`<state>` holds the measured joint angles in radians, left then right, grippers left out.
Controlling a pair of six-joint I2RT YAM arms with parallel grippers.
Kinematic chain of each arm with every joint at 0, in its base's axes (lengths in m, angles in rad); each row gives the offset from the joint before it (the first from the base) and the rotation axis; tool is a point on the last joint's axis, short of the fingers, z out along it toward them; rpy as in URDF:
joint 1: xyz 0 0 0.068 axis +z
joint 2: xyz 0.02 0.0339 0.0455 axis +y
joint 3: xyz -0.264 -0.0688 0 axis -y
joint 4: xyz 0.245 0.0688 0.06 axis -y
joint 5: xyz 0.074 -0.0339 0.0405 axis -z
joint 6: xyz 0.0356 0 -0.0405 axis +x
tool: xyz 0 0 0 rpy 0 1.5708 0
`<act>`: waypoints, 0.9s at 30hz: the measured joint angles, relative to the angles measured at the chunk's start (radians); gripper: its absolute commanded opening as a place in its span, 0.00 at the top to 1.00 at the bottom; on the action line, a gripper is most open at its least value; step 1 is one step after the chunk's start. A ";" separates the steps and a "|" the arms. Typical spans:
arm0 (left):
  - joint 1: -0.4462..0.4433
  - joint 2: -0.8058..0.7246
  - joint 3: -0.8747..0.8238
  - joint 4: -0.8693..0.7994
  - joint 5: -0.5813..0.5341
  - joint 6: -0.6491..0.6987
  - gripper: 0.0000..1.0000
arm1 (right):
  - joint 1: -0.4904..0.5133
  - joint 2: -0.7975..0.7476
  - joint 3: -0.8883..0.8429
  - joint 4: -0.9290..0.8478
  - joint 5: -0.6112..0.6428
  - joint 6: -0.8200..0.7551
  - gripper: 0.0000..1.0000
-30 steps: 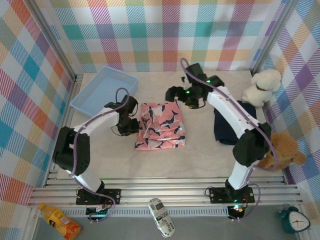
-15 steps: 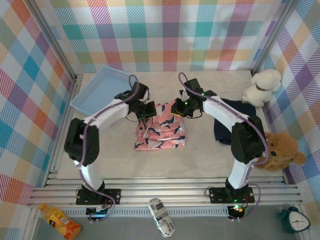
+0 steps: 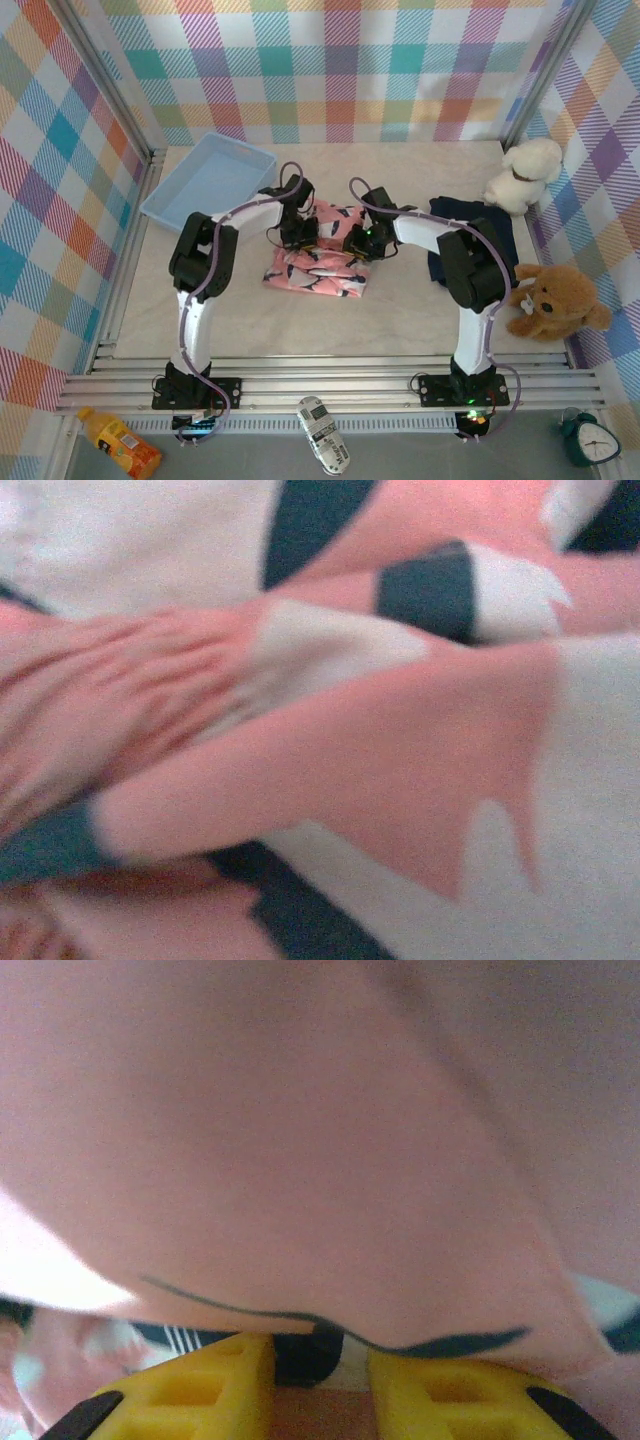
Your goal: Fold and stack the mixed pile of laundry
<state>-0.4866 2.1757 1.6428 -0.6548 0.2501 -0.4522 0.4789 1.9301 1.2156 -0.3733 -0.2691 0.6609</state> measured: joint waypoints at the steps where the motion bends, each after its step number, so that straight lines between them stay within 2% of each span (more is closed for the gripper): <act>1: -0.004 0.036 0.060 -0.021 0.004 0.013 1.00 | 0.009 -0.020 -0.018 -0.016 0.006 0.001 0.63; 2: -0.009 0.069 0.117 -0.039 0.008 0.025 0.98 | 0.020 -0.038 -0.032 -0.030 0.009 0.003 0.61; 3: -0.016 0.107 0.184 -0.058 0.014 0.039 0.91 | 0.040 -0.063 -0.051 -0.048 0.010 0.006 0.56; 7: -0.043 0.230 0.423 -0.130 0.045 0.082 0.37 | 0.113 -0.171 -0.087 -0.113 -0.009 0.027 0.41; 8: -0.043 0.247 0.468 -0.150 0.053 0.087 0.30 | 0.124 -0.200 -0.087 -0.127 -0.009 0.031 0.39; 9: -0.046 0.261 0.517 -0.171 0.062 0.095 0.26 | 0.127 -0.230 -0.081 -0.148 -0.005 0.031 0.38; 11: -0.050 0.271 0.603 -0.222 0.083 0.121 0.25 | 0.113 -0.278 -0.053 -0.190 0.016 0.021 0.37; 12: -0.050 0.271 0.645 -0.252 0.091 0.134 0.25 | 0.098 -0.296 -0.034 -0.204 0.026 0.011 0.40; 14: -0.045 0.252 0.692 -0.283 0.101 0.159 0.28 | 0.053 -0.321 -0.002 -0.216 0.034 -0.004 0.52; 16: -0.038 0.203 0.672 -0.310 0.106 0.176 0.39 | -0.003 -0.328 0.012 -0.214 0.033 -0.022 0.64; 18: -0.032 0.104 0.568 -0.307 0.123 0.184 0.61 | -0.060 -0.323 0.013 -0.212 0.025 -0.042 0.74; 20: -0.028 -0.019 0.411 -0.279 0.155 0.174 0.78 | -0.106 -0.299 0.014 -0.205 0.014 -0.056 0.78; 23: -0.043 -0.182 0.180 -0.201 0.202 0.140 1.00 | -0.147 -0.204 0.052 -0.203 -0.023 -0.088 0.85; 27: -0.148 -0.230 0.010 -0.108 0.221 0.104 1.00 | -0.167 -0.050 0.124 -0.204 -0.039 -0.124 0.88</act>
<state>-0.6342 1.9457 1.6531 -0.7624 0.4713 -0.3485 0.3122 1.8805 1.3396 -0.5777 -0.3080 0.5373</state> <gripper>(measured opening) 0.053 0.114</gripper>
